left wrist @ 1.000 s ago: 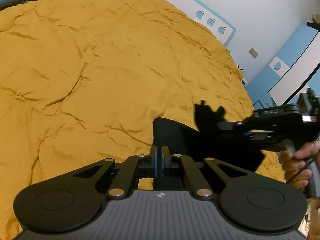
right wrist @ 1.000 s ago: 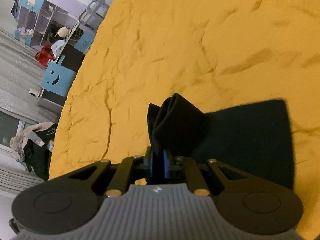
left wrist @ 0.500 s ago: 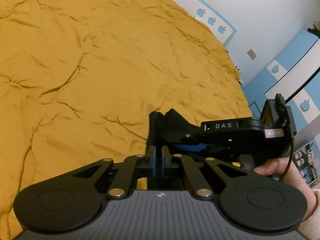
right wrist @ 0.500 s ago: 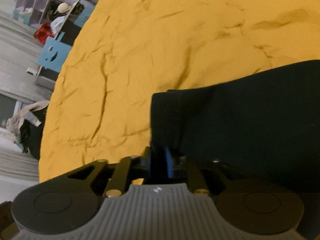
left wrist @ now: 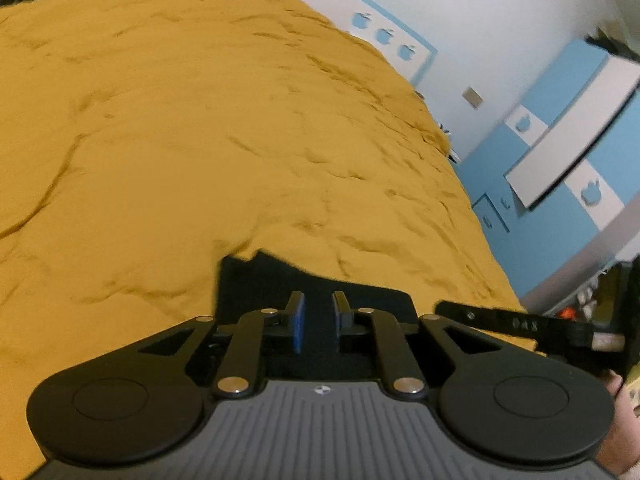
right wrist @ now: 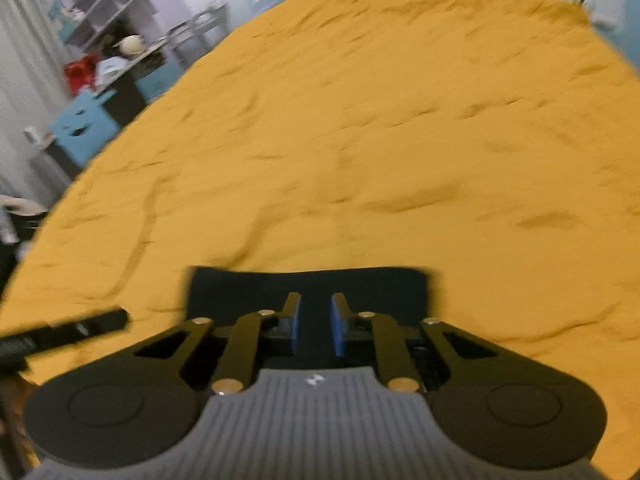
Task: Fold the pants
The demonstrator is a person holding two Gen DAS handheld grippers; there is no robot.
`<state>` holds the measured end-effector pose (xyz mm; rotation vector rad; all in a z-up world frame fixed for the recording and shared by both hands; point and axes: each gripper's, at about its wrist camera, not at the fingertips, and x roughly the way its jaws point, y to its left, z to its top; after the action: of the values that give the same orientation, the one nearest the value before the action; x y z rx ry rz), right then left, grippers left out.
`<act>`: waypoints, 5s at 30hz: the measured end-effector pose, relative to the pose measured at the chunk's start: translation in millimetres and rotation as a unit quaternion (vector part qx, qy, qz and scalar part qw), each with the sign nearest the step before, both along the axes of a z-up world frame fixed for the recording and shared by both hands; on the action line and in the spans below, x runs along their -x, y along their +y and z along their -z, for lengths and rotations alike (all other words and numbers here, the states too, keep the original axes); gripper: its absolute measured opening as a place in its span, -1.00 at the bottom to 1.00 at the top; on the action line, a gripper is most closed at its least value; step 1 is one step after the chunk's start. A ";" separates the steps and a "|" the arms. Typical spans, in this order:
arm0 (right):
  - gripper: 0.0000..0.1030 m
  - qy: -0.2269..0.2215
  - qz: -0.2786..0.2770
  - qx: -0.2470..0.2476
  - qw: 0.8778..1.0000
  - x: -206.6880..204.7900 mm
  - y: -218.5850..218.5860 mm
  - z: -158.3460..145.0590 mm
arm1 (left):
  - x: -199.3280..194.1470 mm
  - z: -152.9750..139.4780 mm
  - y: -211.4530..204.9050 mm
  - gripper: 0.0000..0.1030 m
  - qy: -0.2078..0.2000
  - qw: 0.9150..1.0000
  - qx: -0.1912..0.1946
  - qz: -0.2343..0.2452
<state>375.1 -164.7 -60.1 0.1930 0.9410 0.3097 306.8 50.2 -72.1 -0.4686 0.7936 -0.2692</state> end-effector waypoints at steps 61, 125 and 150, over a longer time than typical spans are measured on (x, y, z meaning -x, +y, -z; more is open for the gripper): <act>0.15 0.038 0.045 -0.089 0.994 132.6 -60.1 39.2 | 68.4 15.1 32.8 0.16 0.058 0.994 -0.005 -0.094; -0.73 0.057 0.093 -0.332 0.937 167.1 -118.1 -21.2 | 127.7 -28.0 -3.0 -0.54 0.031 0.983 0.170 -0.060; -0.63 0.102 0.128 -0.253 0.953 182.1 -134.5 82.4 | 126.4 76.0 -7.9 -0.48 0.113 0.981 0.149 -0.051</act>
<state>193.1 -299.2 -142.5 0.8255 1.0123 0.2887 180.4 42.3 -148.1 -0.8313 0.9519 -0.2419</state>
